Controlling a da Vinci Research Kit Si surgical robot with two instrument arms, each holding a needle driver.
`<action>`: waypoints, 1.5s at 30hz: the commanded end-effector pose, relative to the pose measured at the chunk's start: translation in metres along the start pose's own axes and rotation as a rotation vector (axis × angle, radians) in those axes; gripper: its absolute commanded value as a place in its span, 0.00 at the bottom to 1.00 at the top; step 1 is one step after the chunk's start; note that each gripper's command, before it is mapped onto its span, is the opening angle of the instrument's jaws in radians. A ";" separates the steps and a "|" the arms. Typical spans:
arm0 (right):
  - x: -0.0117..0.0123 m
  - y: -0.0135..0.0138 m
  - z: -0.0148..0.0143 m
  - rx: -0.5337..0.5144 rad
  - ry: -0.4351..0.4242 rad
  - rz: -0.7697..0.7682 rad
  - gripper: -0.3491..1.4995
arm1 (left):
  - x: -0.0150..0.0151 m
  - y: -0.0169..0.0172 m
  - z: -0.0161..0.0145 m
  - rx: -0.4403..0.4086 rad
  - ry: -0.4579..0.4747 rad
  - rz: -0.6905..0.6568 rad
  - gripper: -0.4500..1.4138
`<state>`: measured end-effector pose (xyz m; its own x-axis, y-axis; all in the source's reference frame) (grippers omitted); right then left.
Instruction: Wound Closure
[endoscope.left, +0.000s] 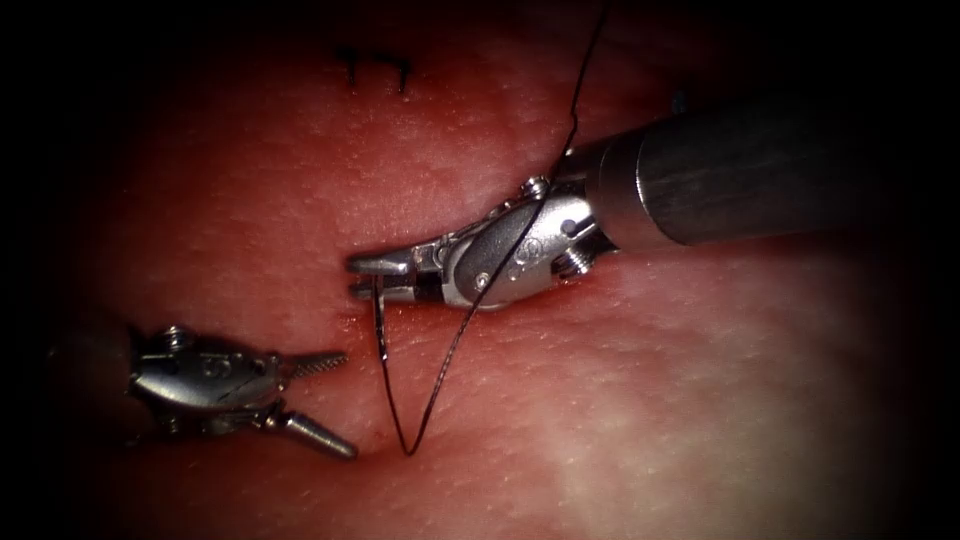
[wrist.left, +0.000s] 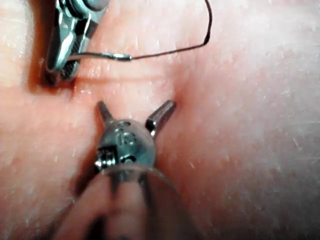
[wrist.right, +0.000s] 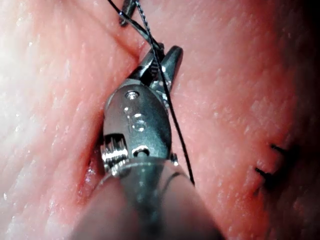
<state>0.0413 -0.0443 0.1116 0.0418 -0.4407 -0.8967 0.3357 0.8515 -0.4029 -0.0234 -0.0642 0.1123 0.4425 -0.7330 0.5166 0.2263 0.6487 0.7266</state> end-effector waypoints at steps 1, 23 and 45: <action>-0.0004 -0.0011 0.0011 0.015 -0.004 -0.018 0.00 | 0.0008 -0.0005 0.0006 0.003 0.001 -0.002 0.62; -0.0053 -0.0047 -0.0006 -0.029 -0.051 0.207 0.00 | 0.0008 -0.0005 0.0006 0.003 0.001 -0.002 0.62; -0.0014 -0.0020 0.0020 -0.082 -0.019 0.209 0.00 | 0.0008 -0.0005 0.0007 0.003 0.001 -0.002 0.62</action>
<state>0.0417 -0.0457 0.1134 0.1200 -0.2588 -0.9584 0.2419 0.9440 -0.2246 -0.0233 -0.0642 0.1122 0.4425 -0.7331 0.5166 0.2262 0.6486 0.7267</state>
